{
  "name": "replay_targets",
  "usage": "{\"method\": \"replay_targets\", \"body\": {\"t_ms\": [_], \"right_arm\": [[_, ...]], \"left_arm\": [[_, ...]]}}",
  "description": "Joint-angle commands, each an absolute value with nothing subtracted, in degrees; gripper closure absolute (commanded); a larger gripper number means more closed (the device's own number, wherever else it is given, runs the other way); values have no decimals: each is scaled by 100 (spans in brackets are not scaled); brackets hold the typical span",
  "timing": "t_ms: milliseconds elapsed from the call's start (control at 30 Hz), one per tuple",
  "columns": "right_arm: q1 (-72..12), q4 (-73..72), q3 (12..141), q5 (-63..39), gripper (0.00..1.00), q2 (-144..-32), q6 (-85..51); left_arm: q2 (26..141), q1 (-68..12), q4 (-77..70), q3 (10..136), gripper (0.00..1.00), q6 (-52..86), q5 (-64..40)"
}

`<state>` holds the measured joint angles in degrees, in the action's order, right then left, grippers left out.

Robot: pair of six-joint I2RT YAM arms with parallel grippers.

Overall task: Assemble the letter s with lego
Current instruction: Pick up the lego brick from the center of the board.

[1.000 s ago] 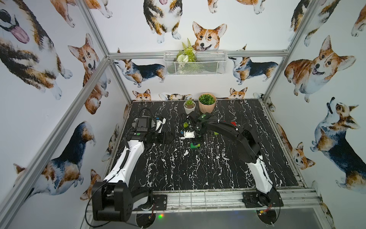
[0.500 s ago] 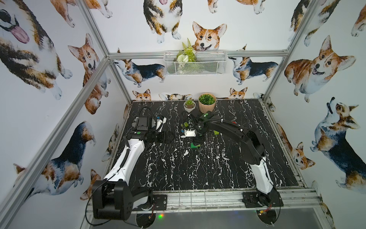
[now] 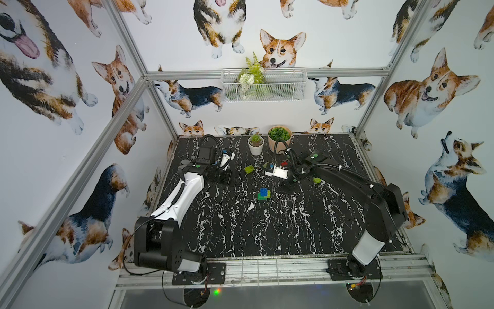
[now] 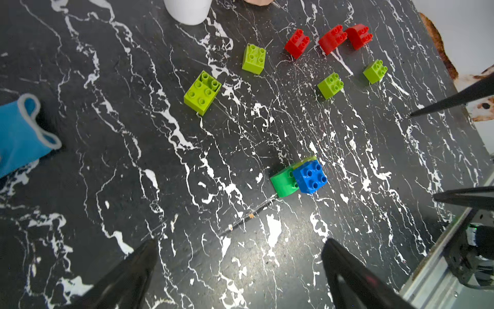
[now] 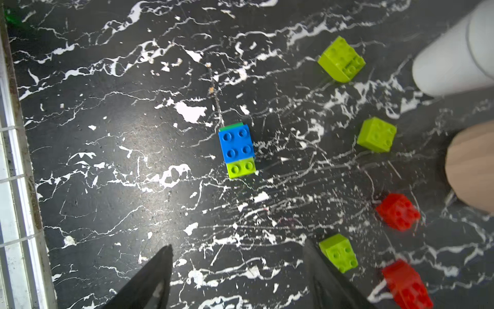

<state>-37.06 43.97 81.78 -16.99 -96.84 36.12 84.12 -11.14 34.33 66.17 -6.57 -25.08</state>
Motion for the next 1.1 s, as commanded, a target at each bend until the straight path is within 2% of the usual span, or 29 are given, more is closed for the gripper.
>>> {"method": "replay_targets", "body": {"t_ms": [0, 200, 333, 500, 833, 1000, 1067], "right_arm": [[-3500, 3801, 7758, -1935, 19, -9310, 3044], [-3113, 3184, 6880, -2071, 16, -8615, 2382], [-2898, 3050, 6526, -1962, 15, -8293, 2030], [-2700, 2968, 6097, -1934, 14, -7841, 1946], [-2360, 2894, 5589, -1860, 14, -7253, 1914], [-2289, 2928, 5563, -1877, 13, -7286, 1884], [-2264, 2901, 5520, -1895, 13, -7307, 1885]], "left_arm": [[8711, -1303, 3476, 6936, 2, -1005, -2353], [9629, -1874, 3614, 7788, 3, -1522, -2102], [10493, -2112, 3928, 8732, 6, -1326, -1833], [11422, -2546, 4196, 9777, 6, -1820, -1605], [12932, -2641, 4833, 11583, 6, -4164, -1657], [13753, -2594, 5174, 12760, 5, -3984, -1577], [13841, -2645, 4994, 12742, 5, -4060, -1650]]}}
